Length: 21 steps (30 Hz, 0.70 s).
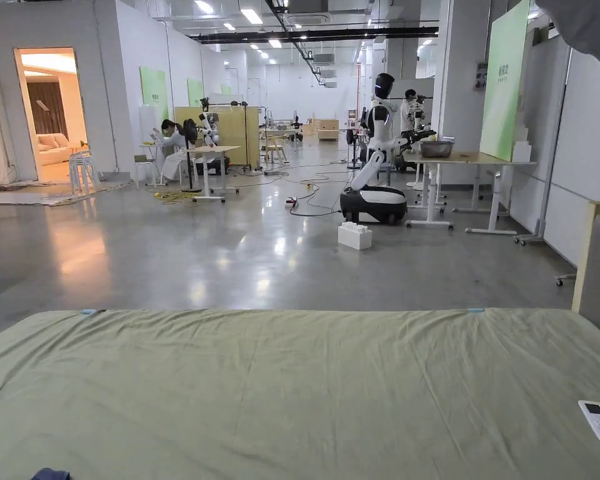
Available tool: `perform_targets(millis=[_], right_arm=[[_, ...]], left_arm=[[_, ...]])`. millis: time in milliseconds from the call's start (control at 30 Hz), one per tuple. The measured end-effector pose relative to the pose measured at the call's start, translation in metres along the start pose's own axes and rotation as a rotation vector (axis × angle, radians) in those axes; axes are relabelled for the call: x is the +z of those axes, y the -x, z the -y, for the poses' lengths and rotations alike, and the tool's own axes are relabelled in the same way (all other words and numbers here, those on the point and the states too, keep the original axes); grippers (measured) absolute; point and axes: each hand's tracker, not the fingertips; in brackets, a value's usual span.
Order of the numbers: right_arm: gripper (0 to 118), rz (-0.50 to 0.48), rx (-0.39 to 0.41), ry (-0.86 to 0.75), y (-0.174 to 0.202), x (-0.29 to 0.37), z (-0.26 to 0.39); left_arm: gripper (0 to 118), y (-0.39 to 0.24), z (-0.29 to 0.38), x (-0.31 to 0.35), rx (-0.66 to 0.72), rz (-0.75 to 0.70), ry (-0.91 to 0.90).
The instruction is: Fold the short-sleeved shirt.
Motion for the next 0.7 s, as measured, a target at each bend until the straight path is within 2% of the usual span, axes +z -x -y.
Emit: perform_targets(millis=[33,67,100,133,167,200,267,300,333,367,400,433,467,500,533,567,633,667,700], right_arm=[[0,-0.003,-0.004,-0.013,0.005,0.002,-0.003],[0,0.002,-0.057,-0.013,0.003,0.003,-0.004],[0,0.009,-0.138,0.002,-0.001,0.003,0.000],[0,0.043,-0.277,0.032,-0.020,0.006,0.003],[0,0.068,-0.458,0.065,-0.035,0.006,0.009],[0,0.096,-0.671,0.096,-0.054,0.008,0.019],[0,0.210,-1.257,0.091,-0.081,0.015,0.048],[0,0.242,-1.504,0.072,-0.085,0.020,0.064],[0,0.276,-1.675,0.057,-0.081,0.025,0.076],[0,0.320,-1.884,0.046,-0.071,0.029,0.086],[0,0.336,-2.036,0.036,-0.060,0.031,0.093],[0,0.310,-2.181,0.048,-0.052,0.029,0.098],[0,0.328,-2.352,0.125,-0.042,0.032,0.103],[0,0.390,-2.367,0.022,-0.039,0.036,0.107],[0,0.412,-2.354,-0.006,-0.038,0.039,0.110],[0,0.398,-2.285,0.045,-0.042,0.039,0.110],[0,0.447,-2.147,0.122,-0.045,0.041,0.108],[0,0.438,-2.123,0.104,-0.046,0.041,0.107],[0,0.416,-2.158,0.097,-0.047,0.042,0.108]], left_arm=[[0,-0.009,0.003,0.001,0.035,-0.026,-0.013],[0,-0.002,0.004,0.001,0.118,-0.028,-0.009],[0,0.007,0.007,0.000,0.235,-0.041,0.020],[0,0.019,0.011,-0.002,0.407,-0.065,0.071],[0,0.050,0.020,-0.006,0.603,-0.095,0.099],[0,0.066,0.030,-0.007,0.758,-0.122,0.110],[0,0.098,0.057,-0.003,1.214,-0.235,0.112],[0,0.108,0.069,0.001,1.453,-0.250,0.084],[0,0.111,0.084,0.009,1.665,-0.263,0.035],[1,0.105,0.098,0.017,1.914,-0.274,-0.068],[1,0.095,0.108,0.022,2.114,-0.262,-0.146],[1,0.084,0.105,0.027,2.194,-0.260,-0.175],[1,0.078,0.100,0.031,2.092,-0.311,-0.134],[1,0.077,0.091,0.033,1.946,-0.331,-0.083],[1,0.078,0.085,0.036,1.831,-0.319,-0.031],[1,0.081,0.078,0.037,1.770,-0.310,-0.003],[1,0.083,0.079,0.044,1.828,-0.309,-0.055],[1,0.086,0.079,0.047,1.866,-0.313,-0.093],[1,0.090,0.084,0.049,1.859,-0.325,-0.081]])
